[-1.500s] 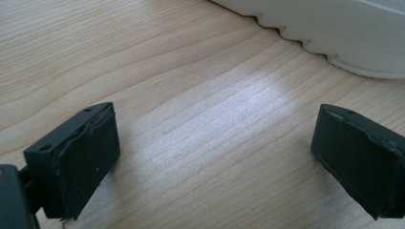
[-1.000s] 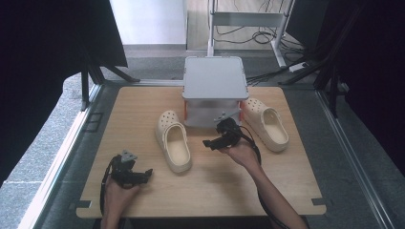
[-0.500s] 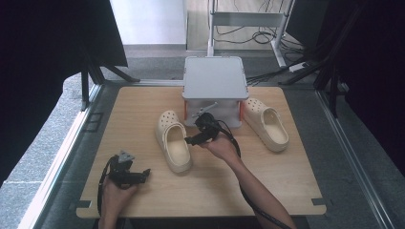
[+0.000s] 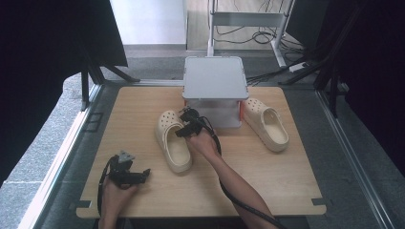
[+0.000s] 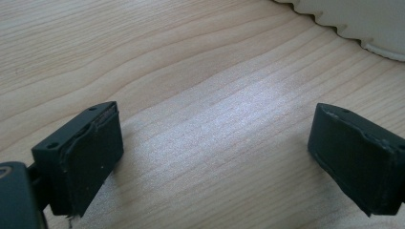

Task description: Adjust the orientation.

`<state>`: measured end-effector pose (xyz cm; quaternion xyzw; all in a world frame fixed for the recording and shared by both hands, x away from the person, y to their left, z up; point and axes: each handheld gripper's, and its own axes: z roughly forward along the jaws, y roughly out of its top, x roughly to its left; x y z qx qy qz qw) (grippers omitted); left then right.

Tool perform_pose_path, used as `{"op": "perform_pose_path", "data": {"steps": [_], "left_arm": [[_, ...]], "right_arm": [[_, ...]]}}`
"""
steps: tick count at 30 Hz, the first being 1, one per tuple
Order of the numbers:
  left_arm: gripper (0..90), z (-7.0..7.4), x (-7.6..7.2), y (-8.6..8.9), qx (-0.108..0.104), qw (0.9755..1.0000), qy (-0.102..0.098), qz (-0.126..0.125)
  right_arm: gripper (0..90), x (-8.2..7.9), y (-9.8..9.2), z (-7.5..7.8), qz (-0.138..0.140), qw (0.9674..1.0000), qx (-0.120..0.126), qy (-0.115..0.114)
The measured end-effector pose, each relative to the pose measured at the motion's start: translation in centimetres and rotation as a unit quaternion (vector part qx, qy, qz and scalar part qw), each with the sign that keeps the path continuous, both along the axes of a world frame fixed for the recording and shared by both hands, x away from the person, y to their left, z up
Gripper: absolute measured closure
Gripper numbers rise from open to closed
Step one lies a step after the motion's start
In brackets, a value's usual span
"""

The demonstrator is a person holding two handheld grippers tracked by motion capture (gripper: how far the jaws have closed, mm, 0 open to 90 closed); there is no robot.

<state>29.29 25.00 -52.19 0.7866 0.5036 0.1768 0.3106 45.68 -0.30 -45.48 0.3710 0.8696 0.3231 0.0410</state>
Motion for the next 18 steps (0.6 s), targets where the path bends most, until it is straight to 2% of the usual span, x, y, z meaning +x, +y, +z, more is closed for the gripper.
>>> {"op": "perform_pose_path", "data": {"steps": [2,4,6,13,18], "left_arm": [[4.6,0.0,0.0,0.0,0.0,1.0,0.0,0.0],[4.6,0.0,0.0,0.0,0.0,1.0,0.0,0.0],[4.6,0.0,0.0,0.0,0.0,1.0,0.0,0.0],[4.6,0.0,0.0,0.0,0.001,1.0,0.0,0.0],[4.6,0.0,0.0,0.0,0.001,1.0,0.0,0.0]], "right_arm": [[65.4,0.3,-0.1,-0.1,-0.002,1.0,0.001,0.008],[69.8,0.4,-0.4,-0.1,-0.007,0.9997,0.012,0.02],[75.1,0.4,-0.6,0.2,-0.014,0.9998,0.002,0.012],[76.4,-0.1,-1.6,1.2,0.0,0.9999,0.005,0.016],[76.6,-2.1,-2.8,2.8,0.029,0.9996,-0.001,0.001]]}}
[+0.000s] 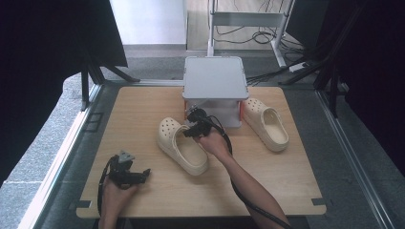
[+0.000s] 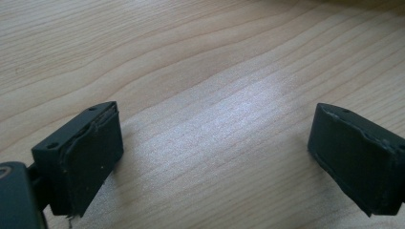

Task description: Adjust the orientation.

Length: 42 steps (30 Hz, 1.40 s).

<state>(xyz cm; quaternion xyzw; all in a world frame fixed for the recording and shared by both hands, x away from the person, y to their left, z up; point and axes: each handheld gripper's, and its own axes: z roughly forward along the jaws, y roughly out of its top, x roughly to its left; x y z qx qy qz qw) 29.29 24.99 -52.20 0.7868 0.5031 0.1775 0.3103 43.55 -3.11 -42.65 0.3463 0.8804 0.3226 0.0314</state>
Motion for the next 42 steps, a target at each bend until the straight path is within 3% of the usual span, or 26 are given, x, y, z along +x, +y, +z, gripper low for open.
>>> {"op": "perform_pose_path", "data": {"steps": [13,18,23,28,37,40,42], "left_arm": [[4.6,0.0,0.0,0.0,0.001,1.0,0.0,-0.001],[4.6,0.0,0.0,0.0,-0.001,1.0,0.0,0.001],[4.6,0.0,0.0,0.0,-0.001,1.0,0.001,0.001],[4.6,0.0,0.0,0.0,0.0,1.0,0.001,0.0],[4.7,0.0,0.0,0.0,0.0,1.0,0.001,0.0],[4.7,0.0,0.0,0.0,0.0,1.0,0.001,0.0],[4.6,0.0,0.0,0.0,0.0,1.0,0.0,0.0]], "right_arm": [[76.6,-6.4,-3.8,1.9,0.049,0.9985,0.019,-0.017],[76.6,-8.7,-5.1,1.4,0.057,0.998,0.023,-0.018],[76.5,-10.5,-6.1,-0.2,0.057,0.9981,0.024,-0.009],[76.3,-11.5,-6.7,-1.7,0.063,0.9978,0.02,0.001],[73.9,-11.8,-7.1,-2.2,0.081,0.9965,0.005,-0.02],[64.5,-11.8,-7.5,-1.7,0.092,0.9955,0.018,-0.011],[54.2,-12.1,-7.9,-1.2,0.098,0.9949,0.016,-0.017]]}}
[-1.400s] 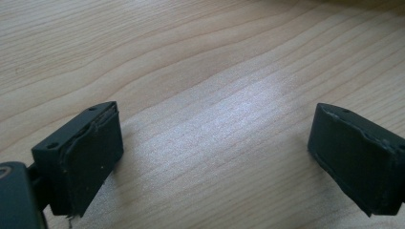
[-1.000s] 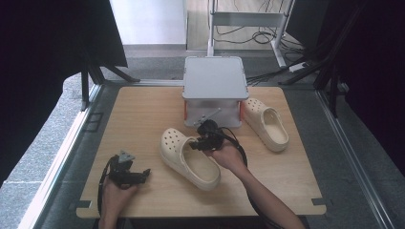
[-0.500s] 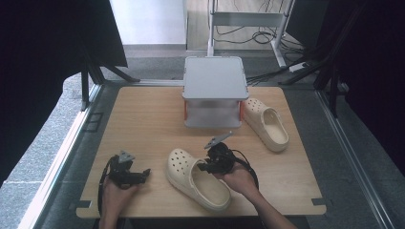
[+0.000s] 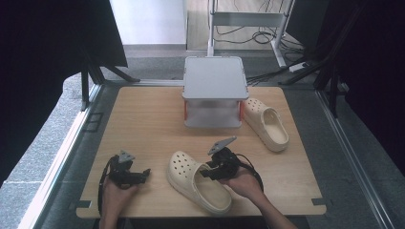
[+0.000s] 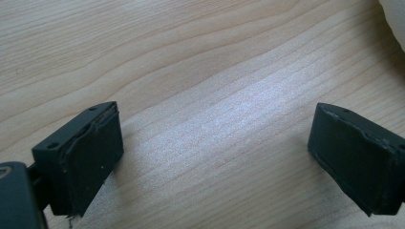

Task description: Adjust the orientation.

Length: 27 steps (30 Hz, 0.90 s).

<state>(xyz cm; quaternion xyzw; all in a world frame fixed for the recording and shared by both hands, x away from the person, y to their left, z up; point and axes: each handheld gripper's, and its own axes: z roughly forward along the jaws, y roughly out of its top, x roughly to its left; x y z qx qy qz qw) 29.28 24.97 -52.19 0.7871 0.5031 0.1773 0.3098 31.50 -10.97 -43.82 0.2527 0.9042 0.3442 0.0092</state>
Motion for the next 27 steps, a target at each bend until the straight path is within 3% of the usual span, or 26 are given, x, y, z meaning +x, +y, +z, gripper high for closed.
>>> {"op": "perform_pose_path", "data": {"steps": [2,5,11,12,21,22,24,27], "left_arm": [[4.7,0.0,0.0,0.0,0.0,1.0,0.0,0.0],[4.7,0.0,0.0,0.0,0.0,1.0,0.001,-0.001],[4.6,0.0,0.0,0.0,0.0,1.0,0.0,0.0],[4.7,0.0,0.0,0.0,0.0,1.0,0.0,0.0],[4.6,0.0,0.0,0.0,0.0,1.0,0.0,0.0],[4.6,0.0,0.0,0.0,-0.001,1.0,-0.001,0.001],[4.5,0.0,0.0,0.0,-0.002,1.0,-0.001,0.001],[1.8,-0.1,0.1,-0.2,0.001,1.0,0.004,0.001]], "right_arm": [[44.6,-0.1,-0.4,0.4,0.009,1.0,-0.004,0.0],[37.6,-0.2,-1.3,1.1,0.011,0.9999,-0.008,-0.004],[29.9,0.4,-3.8,1.7,-0.012,0.9999,-0.005,-0.006],[27.4,0.8,-5.1,1.9,-0.03,0.9994,-0.006,-0.013],[27.2,2.6,-9.0,2.2,-0.083,0.9959,-0.012,-0.035],[27.8,3.1,-10.1,2.3,-0.097,0.9944,-0.013,-0.038],[27.9,3.3,-10.5,2.3,-0.104,0.9937,-0.014,-0.039],[29.0,4.4,-12.6,2.7,-0.138,0.9889,-0.02,-0.052]]}}
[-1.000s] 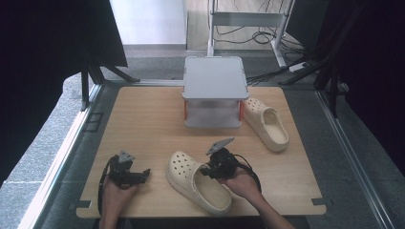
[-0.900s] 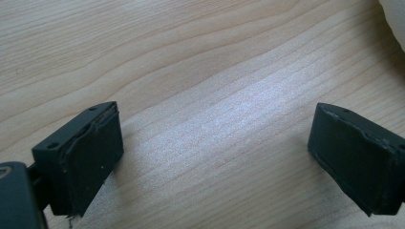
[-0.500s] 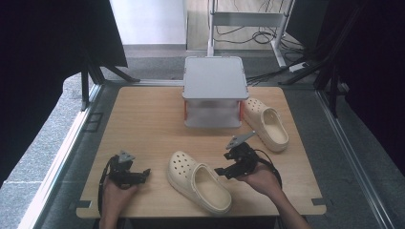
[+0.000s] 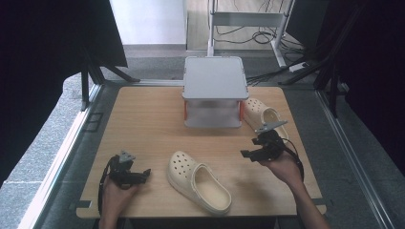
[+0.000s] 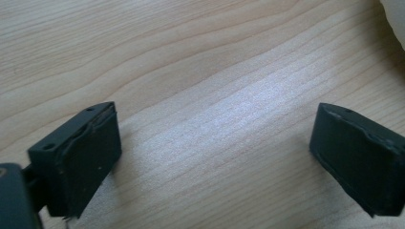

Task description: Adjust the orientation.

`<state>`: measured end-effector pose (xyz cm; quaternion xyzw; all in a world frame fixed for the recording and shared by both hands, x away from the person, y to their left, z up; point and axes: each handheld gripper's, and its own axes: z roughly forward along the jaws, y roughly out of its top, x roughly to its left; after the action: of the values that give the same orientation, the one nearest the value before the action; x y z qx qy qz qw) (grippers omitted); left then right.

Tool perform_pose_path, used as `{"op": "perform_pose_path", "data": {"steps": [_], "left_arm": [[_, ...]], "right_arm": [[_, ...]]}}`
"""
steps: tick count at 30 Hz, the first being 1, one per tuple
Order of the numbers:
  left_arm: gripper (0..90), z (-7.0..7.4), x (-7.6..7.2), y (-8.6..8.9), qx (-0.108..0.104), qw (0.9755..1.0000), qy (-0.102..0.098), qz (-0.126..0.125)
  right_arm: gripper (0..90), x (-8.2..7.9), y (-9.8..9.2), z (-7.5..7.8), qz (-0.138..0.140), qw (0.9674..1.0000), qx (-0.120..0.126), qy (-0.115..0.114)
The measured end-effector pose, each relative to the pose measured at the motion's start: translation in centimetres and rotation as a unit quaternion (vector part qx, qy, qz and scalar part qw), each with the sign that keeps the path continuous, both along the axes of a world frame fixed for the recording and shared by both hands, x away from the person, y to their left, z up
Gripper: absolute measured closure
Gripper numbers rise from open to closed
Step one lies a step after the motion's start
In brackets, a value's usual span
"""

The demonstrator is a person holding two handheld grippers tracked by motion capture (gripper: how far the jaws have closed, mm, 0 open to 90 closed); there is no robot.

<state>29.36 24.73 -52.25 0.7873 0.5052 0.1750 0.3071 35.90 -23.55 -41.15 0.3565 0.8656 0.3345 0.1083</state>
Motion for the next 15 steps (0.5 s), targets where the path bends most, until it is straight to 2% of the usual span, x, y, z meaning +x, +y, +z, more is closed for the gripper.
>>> {"op": "perform_pose_path", "data": {"steps": [10,12,13,15], "left_arm": [[0.0,0.0,0.0,-0.1,0.003,1.0,0.002,0.0],[0.0,0.0,0.0,-0.1,0.003,1.0,0.002,0.0],[0.0,0.0,0.0,-0.1,0.003,1.0,0.002,0.0],[0.0,0.0,0.0,-0.1,0.003,1.0,0.002,0.0]], "right_arm": [[26.3,3.4,-3.5,0.8,-0.063,0.9979,0.01,-0.008],[26.9,4.0,-3.7,0.8,-0.071,0.9974,0.008,-0.009],[29.9,4.9,-4.0,0.9,-0.085,0.9962,-0.003,-0.015],[32.7,5.8,-4.2,0.8,-0.096,0.9952,-0.01,-0.018]]}}
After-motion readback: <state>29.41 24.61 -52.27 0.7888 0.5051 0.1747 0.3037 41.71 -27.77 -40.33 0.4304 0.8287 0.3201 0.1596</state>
